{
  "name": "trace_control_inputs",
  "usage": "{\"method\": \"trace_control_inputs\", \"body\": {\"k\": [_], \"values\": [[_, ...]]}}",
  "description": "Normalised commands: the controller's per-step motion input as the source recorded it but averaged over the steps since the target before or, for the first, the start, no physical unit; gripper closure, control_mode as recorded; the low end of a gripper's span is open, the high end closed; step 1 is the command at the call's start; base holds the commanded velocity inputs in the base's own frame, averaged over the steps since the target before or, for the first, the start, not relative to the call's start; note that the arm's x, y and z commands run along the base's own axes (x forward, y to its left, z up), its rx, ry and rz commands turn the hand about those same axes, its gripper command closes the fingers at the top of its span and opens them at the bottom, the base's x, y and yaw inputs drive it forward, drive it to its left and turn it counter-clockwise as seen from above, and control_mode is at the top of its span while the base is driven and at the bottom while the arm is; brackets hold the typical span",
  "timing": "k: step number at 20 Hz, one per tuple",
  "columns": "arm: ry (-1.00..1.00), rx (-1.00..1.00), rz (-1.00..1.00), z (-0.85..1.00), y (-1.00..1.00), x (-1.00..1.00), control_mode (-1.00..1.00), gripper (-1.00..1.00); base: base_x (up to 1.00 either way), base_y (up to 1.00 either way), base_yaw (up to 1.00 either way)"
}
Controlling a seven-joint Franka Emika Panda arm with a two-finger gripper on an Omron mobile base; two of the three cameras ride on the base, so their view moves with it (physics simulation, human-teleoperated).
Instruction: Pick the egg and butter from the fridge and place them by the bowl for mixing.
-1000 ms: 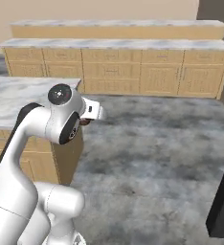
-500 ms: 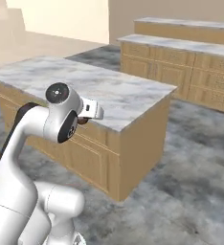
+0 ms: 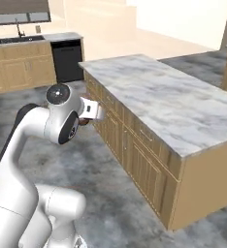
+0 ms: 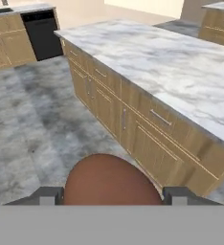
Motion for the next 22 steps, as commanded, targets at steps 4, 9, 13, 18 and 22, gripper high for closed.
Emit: {"method": "trace_control_inputs", "body": {"k": [4,9,13,18,22], "values": [[0.0,0.0,0.0,0.0,0.0,0.0,1.0,1.0,0.62,0.0,0.5],[0.0,0.0,0.0,0.0,0.0,0.0,1.0,1.0,0.82,0.03,0.27],[0.0,0.0,0.0,0.0,0.0,0.0,1.0,1.0,0.92,0.0,0.07],[0.0,0.0,0.0,0.0,0.0,0.0,1.0,1.0,0.88,-0.07,0.07],[0.0,0.0,0.0,0.0,0.0,0.0,1.0,1.0,0.83,-0.22,0.13]]}}
